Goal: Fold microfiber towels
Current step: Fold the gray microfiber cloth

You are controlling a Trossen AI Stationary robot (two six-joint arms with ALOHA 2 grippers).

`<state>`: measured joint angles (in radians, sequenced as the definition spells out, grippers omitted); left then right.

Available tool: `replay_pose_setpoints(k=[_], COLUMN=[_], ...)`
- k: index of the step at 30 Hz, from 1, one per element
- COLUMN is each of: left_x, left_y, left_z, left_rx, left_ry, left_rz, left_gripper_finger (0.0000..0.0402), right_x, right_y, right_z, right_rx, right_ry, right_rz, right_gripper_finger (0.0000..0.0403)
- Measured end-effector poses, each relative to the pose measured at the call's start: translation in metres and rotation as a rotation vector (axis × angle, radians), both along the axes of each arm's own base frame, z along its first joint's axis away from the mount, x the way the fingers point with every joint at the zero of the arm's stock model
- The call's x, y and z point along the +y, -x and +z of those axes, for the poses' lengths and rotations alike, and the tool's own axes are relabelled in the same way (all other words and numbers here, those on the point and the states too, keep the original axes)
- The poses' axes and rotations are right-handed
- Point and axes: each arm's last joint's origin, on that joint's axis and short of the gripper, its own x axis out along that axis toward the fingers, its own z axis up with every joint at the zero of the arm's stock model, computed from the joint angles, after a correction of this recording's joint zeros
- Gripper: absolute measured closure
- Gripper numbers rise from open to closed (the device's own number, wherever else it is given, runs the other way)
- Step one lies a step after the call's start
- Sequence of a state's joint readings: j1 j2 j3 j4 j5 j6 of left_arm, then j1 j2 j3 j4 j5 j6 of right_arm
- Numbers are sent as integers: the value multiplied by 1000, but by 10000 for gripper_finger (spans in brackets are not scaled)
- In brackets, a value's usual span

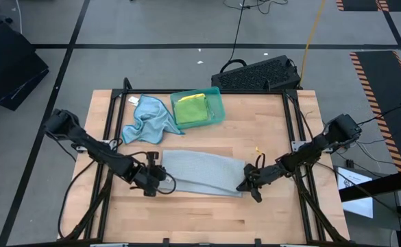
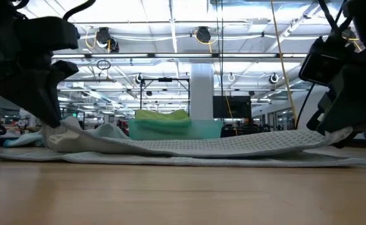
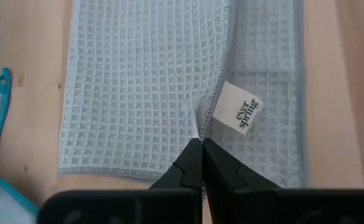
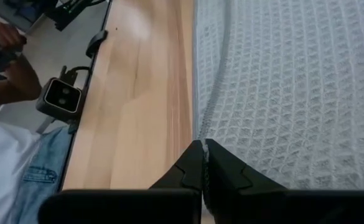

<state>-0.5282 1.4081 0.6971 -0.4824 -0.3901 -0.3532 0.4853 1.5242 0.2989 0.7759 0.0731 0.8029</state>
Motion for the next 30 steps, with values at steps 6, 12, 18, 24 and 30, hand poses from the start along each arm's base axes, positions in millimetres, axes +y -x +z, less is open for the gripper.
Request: replay_pose_setpoints(k=[6, 12, 18, 24, 30], left_x=[-1, -4, -4, -5, -4], left_y=[2, 4, 5, 4, 4], left_z=[8, 8, 8, 8, 8], left_rx=[-37, -38, -31, -33, -39], left_ry=[19, 26, 40, 73, 76], left_rz=[-10, -13, -12, 17, 36], left_gripper_finger=[398, 392, 391, 350, 297], right_x=[0, 3, 9, 14, 18], right_y=[0, 2, 5, 8, 11], right_z=[-1, 0, 0, 0, 0], right_rx=[7, -8, -13, -18, -18], right_ry=[0, 19, 28, 35, 34], right_rz=[-2, -14, 4, 12, 38], right_gripper_finger=[398, 397, 356, 288, 233])
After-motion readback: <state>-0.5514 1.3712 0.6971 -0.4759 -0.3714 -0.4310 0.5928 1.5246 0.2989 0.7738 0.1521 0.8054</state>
